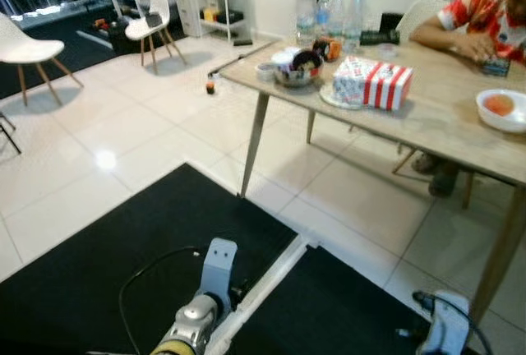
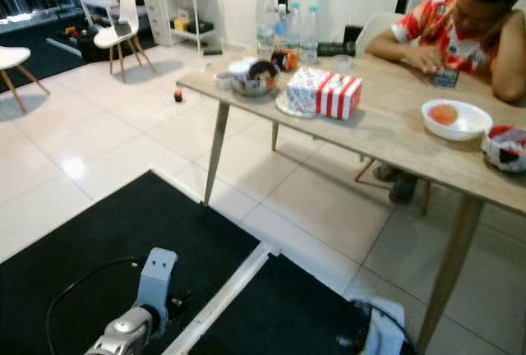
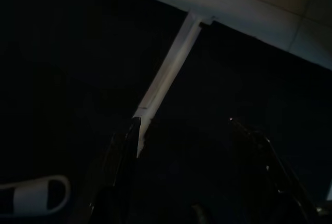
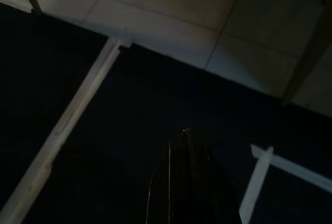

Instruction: Restocking fridge

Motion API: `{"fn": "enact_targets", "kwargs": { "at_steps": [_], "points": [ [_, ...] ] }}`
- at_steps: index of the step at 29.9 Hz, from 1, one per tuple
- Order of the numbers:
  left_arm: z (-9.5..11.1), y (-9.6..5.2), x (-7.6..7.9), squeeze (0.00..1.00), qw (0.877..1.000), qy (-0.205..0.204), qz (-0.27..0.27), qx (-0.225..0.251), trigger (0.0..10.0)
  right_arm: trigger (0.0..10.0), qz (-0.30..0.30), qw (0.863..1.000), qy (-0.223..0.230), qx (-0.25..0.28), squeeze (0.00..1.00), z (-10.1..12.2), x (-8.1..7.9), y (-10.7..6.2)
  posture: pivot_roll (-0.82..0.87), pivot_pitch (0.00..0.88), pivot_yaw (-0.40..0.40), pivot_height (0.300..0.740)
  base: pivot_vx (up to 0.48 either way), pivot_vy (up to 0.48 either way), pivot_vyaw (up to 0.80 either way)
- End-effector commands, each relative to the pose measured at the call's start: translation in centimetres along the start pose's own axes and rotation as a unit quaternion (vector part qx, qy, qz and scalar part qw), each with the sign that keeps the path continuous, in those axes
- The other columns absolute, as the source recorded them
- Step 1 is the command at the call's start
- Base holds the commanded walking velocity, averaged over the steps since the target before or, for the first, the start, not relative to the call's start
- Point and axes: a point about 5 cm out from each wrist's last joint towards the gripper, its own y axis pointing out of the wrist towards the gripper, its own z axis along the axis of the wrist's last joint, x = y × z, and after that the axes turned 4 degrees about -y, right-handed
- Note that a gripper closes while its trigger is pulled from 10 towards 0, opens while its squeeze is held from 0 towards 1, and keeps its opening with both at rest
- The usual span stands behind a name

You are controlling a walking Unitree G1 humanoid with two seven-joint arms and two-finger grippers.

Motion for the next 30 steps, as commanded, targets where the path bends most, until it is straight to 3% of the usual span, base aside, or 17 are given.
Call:
{"fn": "enact_targets", "kwargs": {
  "at_steps": [1, 6, 30],
  "points": [
    [-0.18, -0.05, -0.12, 0.00, 1.000, 0.001, 0.001, -0.006, 10.0, 10.0, -0.002, 1.000, -0.001, -0.006, 0.00, -0.53, 0.17, -0.17, -0.09, 0.024, 0.079, 0.740, 0.289, 0.000, 0.00],
    [-0.12, -0.02, -0.10, 0.00, 1.000, 0.000, 0.001, -0.005, 10.0, 10.0, -0.003, 1.000, 0.001, -0.008, 0.00, -0.53, 0.26, -0.16, -0.10, 0.025, 0.077, 0.740, 0.289, 0.000, -0.23],
    [-0.16, -0.08, -0.31, 0.00, 1.000, 0.001, 0.002, -0.007, 10.0, 10.0, -0.006, 1.000, 0.009, -0.010, 0.00, -0.53, 0.47, -0.16, -0.09, 0.029, 0.081, 0.740, 0.287, 0.000, -0.80]
  ]
}}
